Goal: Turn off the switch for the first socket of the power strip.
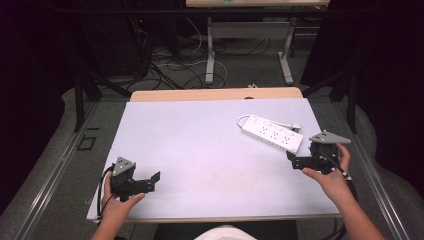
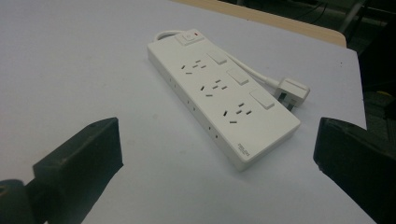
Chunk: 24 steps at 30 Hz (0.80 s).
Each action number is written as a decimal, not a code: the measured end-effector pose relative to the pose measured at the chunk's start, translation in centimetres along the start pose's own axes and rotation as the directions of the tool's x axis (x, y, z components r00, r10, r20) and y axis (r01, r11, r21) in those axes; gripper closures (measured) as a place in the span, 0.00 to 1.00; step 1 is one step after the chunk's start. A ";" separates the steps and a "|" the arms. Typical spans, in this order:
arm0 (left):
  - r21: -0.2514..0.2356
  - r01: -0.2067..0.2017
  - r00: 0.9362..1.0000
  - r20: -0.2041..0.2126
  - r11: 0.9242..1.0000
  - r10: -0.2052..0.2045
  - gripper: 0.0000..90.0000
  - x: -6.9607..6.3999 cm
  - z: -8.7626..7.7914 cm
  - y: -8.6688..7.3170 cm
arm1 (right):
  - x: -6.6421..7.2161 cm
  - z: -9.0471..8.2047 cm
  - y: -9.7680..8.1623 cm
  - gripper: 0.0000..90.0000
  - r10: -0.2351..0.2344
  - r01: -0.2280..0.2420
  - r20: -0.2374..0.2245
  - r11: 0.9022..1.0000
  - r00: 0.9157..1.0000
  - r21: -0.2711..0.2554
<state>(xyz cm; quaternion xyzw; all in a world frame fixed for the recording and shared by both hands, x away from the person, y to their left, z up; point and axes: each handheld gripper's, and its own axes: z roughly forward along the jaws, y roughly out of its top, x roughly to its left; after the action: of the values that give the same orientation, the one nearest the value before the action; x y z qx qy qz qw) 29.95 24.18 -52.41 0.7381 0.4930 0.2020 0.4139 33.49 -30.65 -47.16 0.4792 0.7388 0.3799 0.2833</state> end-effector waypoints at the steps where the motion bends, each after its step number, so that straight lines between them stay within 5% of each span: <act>1: -0.001 -0.001 1.000 -0.001 1.000 0.001 0.01 0.0 0.0 0.0 | 0.0 0.0 0.2 0.01 -0.005 0.005 0.001 1.000 1.000 0.007; 24: 0.001 0.002 1.000 0.001 1.000 -0.002 0.01 0.1 0.1 0.0 | 0.3 2.2 4.1 0.01 -0.093 0.093 0.000 0.993 0.996 0.079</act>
<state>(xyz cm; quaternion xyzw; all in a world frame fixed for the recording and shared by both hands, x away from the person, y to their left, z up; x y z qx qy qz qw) 30.03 24.20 -52.48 0.7379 0.4936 0.2009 0.4141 37.17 -28.68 -44.96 0.4559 0.7742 0.3358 0.2828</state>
